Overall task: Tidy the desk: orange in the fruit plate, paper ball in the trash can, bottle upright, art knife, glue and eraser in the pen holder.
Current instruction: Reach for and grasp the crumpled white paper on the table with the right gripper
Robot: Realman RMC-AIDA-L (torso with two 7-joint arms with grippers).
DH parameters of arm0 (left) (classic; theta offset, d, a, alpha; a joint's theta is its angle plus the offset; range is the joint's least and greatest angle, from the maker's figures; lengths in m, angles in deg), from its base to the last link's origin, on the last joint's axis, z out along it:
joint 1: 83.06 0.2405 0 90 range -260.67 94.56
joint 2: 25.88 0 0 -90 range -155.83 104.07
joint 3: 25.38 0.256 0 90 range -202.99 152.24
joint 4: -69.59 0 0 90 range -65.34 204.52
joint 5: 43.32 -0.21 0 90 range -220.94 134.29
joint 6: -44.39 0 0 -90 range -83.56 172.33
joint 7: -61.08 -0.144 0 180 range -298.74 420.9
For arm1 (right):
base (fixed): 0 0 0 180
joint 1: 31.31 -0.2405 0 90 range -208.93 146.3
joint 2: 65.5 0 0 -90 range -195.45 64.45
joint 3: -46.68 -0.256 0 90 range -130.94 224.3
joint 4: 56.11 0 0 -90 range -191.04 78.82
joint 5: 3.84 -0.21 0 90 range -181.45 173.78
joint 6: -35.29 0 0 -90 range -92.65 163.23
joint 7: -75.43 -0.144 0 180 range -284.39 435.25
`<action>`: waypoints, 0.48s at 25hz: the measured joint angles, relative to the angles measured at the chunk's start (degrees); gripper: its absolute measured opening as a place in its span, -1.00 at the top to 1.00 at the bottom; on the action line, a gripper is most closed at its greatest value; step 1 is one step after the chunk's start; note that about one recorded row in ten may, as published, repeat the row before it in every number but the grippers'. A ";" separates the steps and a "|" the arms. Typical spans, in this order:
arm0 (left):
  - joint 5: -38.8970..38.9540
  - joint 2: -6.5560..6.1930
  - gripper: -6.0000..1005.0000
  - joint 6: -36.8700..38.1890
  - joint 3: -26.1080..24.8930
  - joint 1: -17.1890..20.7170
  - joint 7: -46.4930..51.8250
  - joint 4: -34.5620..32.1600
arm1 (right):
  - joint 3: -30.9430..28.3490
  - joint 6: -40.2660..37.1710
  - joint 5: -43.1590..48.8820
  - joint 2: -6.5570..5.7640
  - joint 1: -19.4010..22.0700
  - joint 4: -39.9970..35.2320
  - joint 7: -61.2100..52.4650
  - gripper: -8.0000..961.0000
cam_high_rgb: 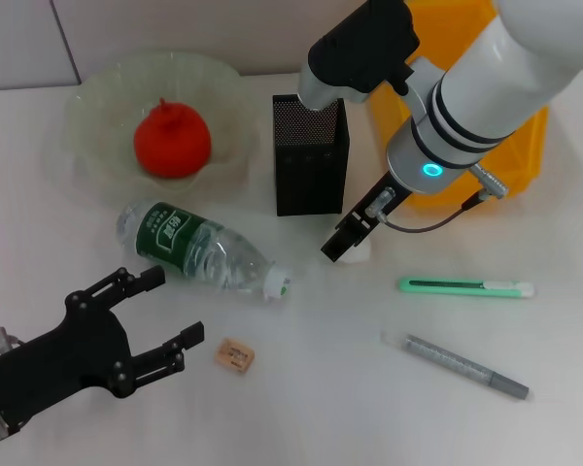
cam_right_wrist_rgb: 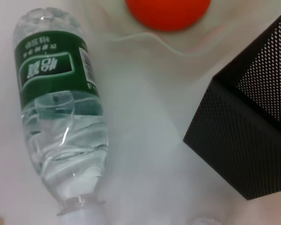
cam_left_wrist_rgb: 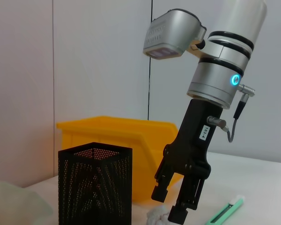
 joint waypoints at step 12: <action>0.00 0.00 -0.62 0.00 0.00 0.12 0.00 0.09 | 0.01 3.08 -1.24 0.00 -1.09 4.11 0.35 -0.64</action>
